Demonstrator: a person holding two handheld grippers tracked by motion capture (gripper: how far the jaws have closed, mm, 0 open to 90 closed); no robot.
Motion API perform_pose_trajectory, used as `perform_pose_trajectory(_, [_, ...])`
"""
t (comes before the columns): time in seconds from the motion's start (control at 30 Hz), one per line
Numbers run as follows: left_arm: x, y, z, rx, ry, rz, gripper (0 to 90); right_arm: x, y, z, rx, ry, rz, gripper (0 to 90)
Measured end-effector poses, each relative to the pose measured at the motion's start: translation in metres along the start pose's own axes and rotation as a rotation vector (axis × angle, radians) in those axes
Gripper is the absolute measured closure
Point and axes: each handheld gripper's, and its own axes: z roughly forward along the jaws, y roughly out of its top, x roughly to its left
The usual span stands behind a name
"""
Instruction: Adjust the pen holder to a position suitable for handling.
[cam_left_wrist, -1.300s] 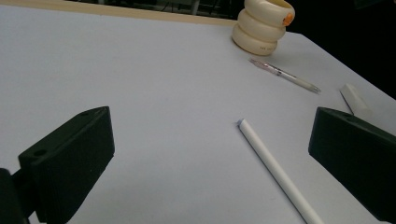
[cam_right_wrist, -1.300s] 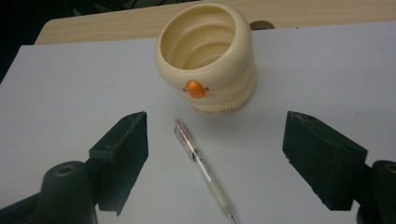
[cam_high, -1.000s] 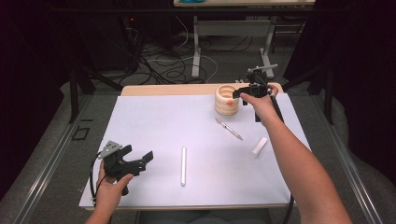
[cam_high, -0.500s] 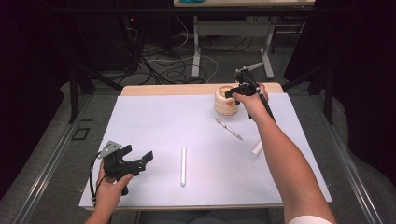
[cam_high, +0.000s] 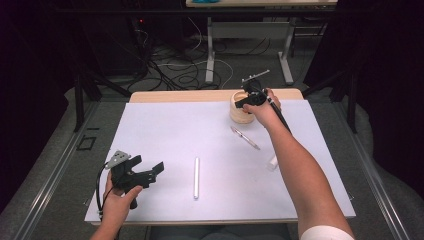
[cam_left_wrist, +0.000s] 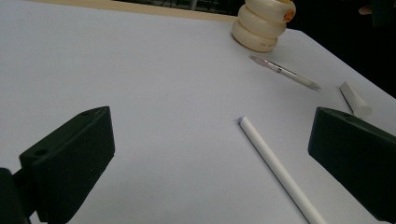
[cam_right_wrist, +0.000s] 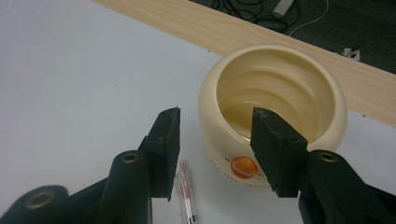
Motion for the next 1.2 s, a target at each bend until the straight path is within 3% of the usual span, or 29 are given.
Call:
perform_pose_trajectory(0.17, [0.000, -0.001, 0.000, 0.002, 0.001, -0.005, 0.7, -0.001, 0.001, 0.007, -0.021, -0.029, -0.037, 53.0])
perform_pose_trajectory(0.3, [0.000, -0.001, 0.000, 0.002, 0.002, -0.004, 0.9, -0.002, 0.001, 0.012, -0.021, -0.028, -0.022, 52.6])
perform_pose_trajectory(0.53, [0.002, -0.001, 0.000, 0.006, 0.002, -0.009, 0.9, -0.006, -0.003, 0.024, 0.031, -0.013, -0.009, 52.1])
perform_pose_trajectory(0.8, [0.001, -0.001, 0.000, 0.004, 0.000, -0.007, 1.0, -0.003, -0.006, 0.026, 0.074, -0.014, -0.046, 57.3])
perform_pose_trajectory(1.03, [0.001, -0.002, 0.000, 0.012, 0.002, -0.007, 0.9, 0.003, -0.009, 0.028, 0.128, 0.045, -0.076, 72.2])
perform_pose_trajectory(1.2, [0.001, -0.002, 0.001, 0.013, 0.004, -0.009, 0.9, 0.004, -0.009, 0.027, 0.138, 0.091, -0.116, 80.8])
